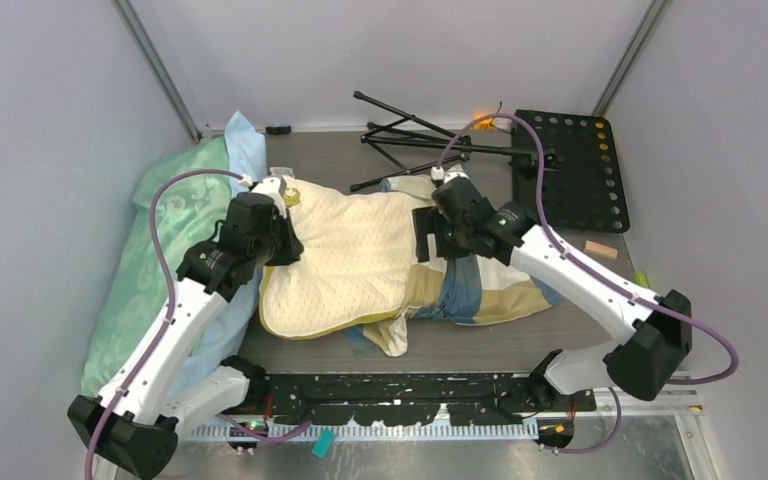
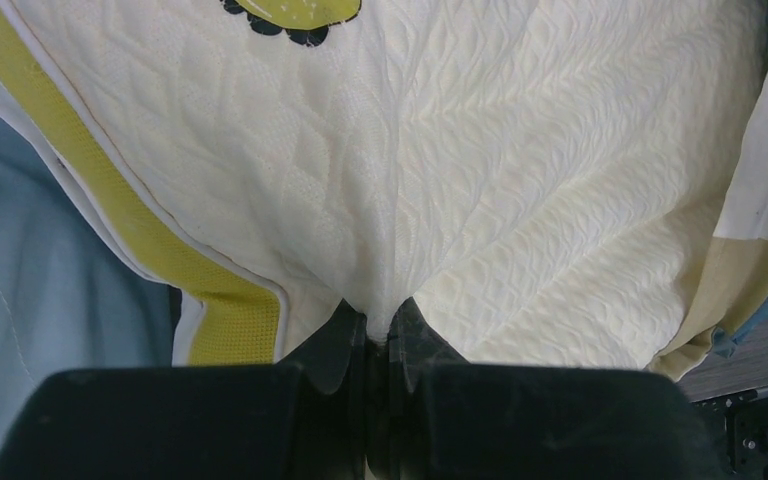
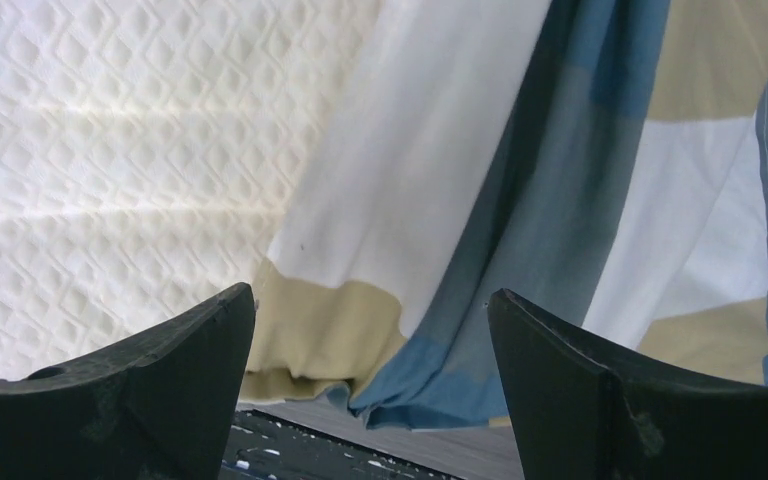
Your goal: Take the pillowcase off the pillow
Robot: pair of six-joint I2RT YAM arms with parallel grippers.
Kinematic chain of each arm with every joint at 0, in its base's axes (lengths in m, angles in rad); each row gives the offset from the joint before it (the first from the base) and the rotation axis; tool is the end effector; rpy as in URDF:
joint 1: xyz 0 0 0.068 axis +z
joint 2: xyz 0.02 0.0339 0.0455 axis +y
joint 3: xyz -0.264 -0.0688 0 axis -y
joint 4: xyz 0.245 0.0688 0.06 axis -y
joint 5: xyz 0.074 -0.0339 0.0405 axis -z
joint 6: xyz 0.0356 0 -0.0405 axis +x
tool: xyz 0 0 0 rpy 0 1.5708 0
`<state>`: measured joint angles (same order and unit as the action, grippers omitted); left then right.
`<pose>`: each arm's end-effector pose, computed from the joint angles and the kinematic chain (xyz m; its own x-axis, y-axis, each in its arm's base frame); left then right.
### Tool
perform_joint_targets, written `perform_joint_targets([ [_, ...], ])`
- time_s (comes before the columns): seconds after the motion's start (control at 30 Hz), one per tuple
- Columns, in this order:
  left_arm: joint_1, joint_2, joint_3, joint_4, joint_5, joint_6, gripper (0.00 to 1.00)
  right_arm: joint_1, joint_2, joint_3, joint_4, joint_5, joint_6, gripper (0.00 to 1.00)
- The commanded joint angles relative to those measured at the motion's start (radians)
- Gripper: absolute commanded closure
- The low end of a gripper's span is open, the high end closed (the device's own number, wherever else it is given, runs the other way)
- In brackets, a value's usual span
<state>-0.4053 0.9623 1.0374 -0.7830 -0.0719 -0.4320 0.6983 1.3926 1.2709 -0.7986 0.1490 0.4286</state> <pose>0.1775 -0.0734 0.3371 -0.6863 -0.1600 -0.7095 0.0614 0.9593 -0.2757 0.2254 0.1823 0.3162 -0.7900 -0.1265 -0.5999 -0.2623 0.9541 0.1442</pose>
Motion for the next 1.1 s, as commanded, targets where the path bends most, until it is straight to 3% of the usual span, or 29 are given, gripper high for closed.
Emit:
perform_joint_targets([
  [0.0, 0.003, 0.000, 0.057, 0.048, -0.027, 0.007, 1.00, 0.044, -0.065, -0.098, -0.034, 0.127, 0.146, 0.09],
  [0.2, 0.003, 0.034, 0.104, -0.011, -0.078, -0.004, 1.00, 0.055, -0.104, -0.265, -0.014, 0.206, 0.253, 0.17],
  [0.27, 0.003, 0.051, 0.129, -0.025, -0.091, -0.003, 1.00, 0.053, -0.132, -0.318, 0.003, 0.236, 0.263, 0.25],
  [0.4, 0.003, 0.086, 0.184, -0.054, -0.145, 0.019, 1.00, 0.028, -0.178, -0.358, -0.015, 0.314, 0.306, 0.76],
  [0.47, 0.006, 0.105, 0.204, -0.065, -0.191, 0.037, 1.00, -0.015, -0.219, -0.372, -0.031, 0.349, 0.330, 0.88],
  [0.57, 0.036, 0.152, 0.245, -0.092, -0.237, 0.065, 1.00, -0.161, -0.322, -0.426, -0.009, 0.334, 0.343, 0.94],
  [0.73, 0.185, 0.168, 0.295, -0.121, -0.237, 0.096, 1.00, -0.439, -0.471, -0.472, 0.025, 0.291, 0.334, 0.97],
  [0.87, 0.234, 0.167, 0.355, -0.136, -0.270, 0.097, 1.00, -0.546, -0.492, -0.426, 0.003, 0.316, 0.350, 1.00],
  [1.07, 0.235, 0.176, 0.386, -0.146, -0.268, -0.003, 1.00, -0.607, -0.510, -0.338, -0.021, 0.395, 0.370, 1.00],
])
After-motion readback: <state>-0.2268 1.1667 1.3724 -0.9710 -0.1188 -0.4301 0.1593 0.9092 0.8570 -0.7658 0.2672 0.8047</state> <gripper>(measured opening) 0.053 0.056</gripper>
